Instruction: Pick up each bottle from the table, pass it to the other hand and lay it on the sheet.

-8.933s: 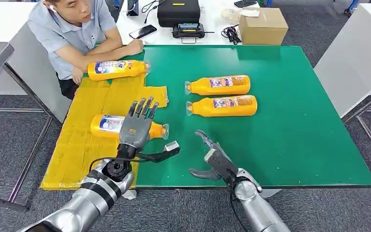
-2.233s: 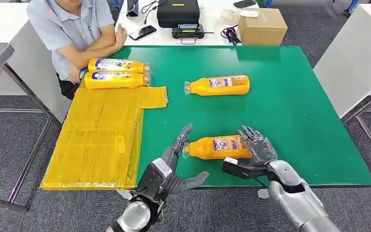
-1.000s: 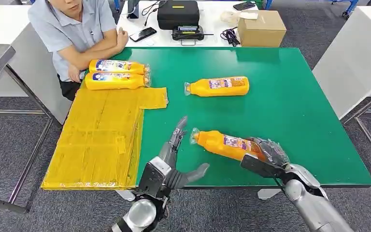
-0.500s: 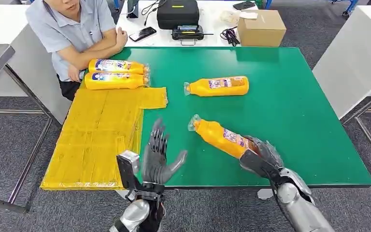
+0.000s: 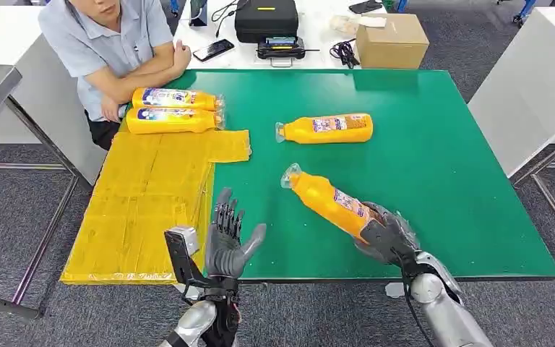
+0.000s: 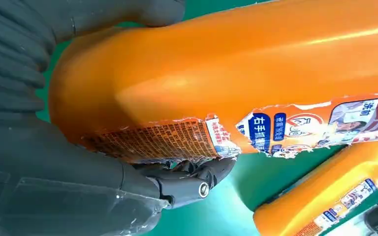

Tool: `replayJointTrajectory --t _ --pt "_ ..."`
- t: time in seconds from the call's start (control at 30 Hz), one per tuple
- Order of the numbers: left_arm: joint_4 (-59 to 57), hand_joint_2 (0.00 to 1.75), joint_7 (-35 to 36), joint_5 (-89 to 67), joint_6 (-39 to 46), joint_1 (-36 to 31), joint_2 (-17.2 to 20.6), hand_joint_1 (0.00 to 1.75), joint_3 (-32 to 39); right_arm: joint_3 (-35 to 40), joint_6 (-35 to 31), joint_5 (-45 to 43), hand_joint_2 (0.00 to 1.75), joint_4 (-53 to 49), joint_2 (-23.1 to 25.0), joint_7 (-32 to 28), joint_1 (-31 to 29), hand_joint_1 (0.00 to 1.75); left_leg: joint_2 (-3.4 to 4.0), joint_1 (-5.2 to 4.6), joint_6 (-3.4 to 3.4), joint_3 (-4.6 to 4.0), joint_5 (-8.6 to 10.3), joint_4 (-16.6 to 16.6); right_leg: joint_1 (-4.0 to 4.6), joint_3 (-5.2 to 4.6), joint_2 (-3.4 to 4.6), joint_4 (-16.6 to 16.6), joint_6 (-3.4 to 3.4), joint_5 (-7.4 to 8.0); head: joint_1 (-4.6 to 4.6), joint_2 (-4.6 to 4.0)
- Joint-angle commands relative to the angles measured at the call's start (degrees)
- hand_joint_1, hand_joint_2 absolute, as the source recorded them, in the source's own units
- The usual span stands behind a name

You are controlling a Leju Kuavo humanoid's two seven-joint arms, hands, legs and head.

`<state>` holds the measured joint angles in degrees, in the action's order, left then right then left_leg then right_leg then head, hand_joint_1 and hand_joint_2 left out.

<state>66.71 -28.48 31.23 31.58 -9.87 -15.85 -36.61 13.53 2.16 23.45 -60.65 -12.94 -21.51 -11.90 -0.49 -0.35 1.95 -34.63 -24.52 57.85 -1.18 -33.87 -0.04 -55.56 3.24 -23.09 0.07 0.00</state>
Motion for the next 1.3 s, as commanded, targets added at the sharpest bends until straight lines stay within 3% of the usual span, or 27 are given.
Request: replayJointTrajectory --t 0.03,0.17,0.4,0.67,0.87,1.0,1.3 --pt "-5.82 1.75 10.56 9.98 -9.05 -1.60 2.82 0.00 -0.28 0.31 1.44 -2.13 1.75 2.01 2.52 -2.12 -3.14 1.75 0.25 0.04 -0.13 0.24 -0.06 -0.08 0.05 0.16 0.22 0.07 -0.15 0.01 0.00 0.00" --pt "-9.05 1.75 3.33 6.16 -6.43 -4.20 2.78 0.00 -0.10 3.34 2.73 -3.33 1.75 0.23 3.00 -2.41 -3.83 1.75 0.29 0.02 -0.12 0.15 -0.07 -0.06 0.03 0.08 0.26 0.03 -0.15 0.01 0.00 0.00" --pt "-17.23 1.75 3.65 9.40 -13.40 -8.25 0.92 0.00 5.19 9.67 6.45 -6.20 1.75 0.88 5.05 -3.77 -8.26 1.75 0.25 0.01 -0.09 -0.06 -0.01 -0.04 0.01 -0.09 0.24 -0.01 -0.10 0.04 0.00 0.00" --pt "-19.88 1.75 2.24 9.34 -12.69 -9.62 0.24 0.00 7.35 11.90 7.61 -7.51 1.75 0.54 5.89 -4.03 -9.53 1.75 0.17 0.05 -0.11 -0.03 -0.02 0.01 0.05 -0.04 0.15 -0.04 -0.13 -0.02 0.00 0.00" --pt "-21.74 1.75 -4.81 3.71 -7.41 -11.58 -0.53 0.00 7.90 14.55 8.21 -8.79 1.75 0.81 6.08 -4.39 -10.57 1.75 0.14 0.05 -0.11 -0.10 -0.02 0.03 0.04 -0.08 0.13 -0.06 -0.13 -0.02 0.00 0.00" --pt "-24.98 1.75 -3.62 4.27 -9.16 -12.92 -1.96 0.00 10.35 16.81 8.89 -9.81 1.75 1.04 7.06 -4.71 -11.94 1.75 0.19 0.06 -0.14 -0.07 -0.04 0.04 0.06 -0.08 0.19 -0.07 -0.16 -0.03 0.00 0.00" --pt "-18.86 1.75 -7.29 -0.34 -7.94 -11.90 -1.35 0.00 9.85 19.60 9.88 -10.67 1.75 2.25 7.19 -4.81 -12.45 1.75 0.12 0.07 -0.10 -0.12 -0.04 0.04 0.06 -0.12 0.11 -0.07 -0.12 -0.05 0.00 0.00"
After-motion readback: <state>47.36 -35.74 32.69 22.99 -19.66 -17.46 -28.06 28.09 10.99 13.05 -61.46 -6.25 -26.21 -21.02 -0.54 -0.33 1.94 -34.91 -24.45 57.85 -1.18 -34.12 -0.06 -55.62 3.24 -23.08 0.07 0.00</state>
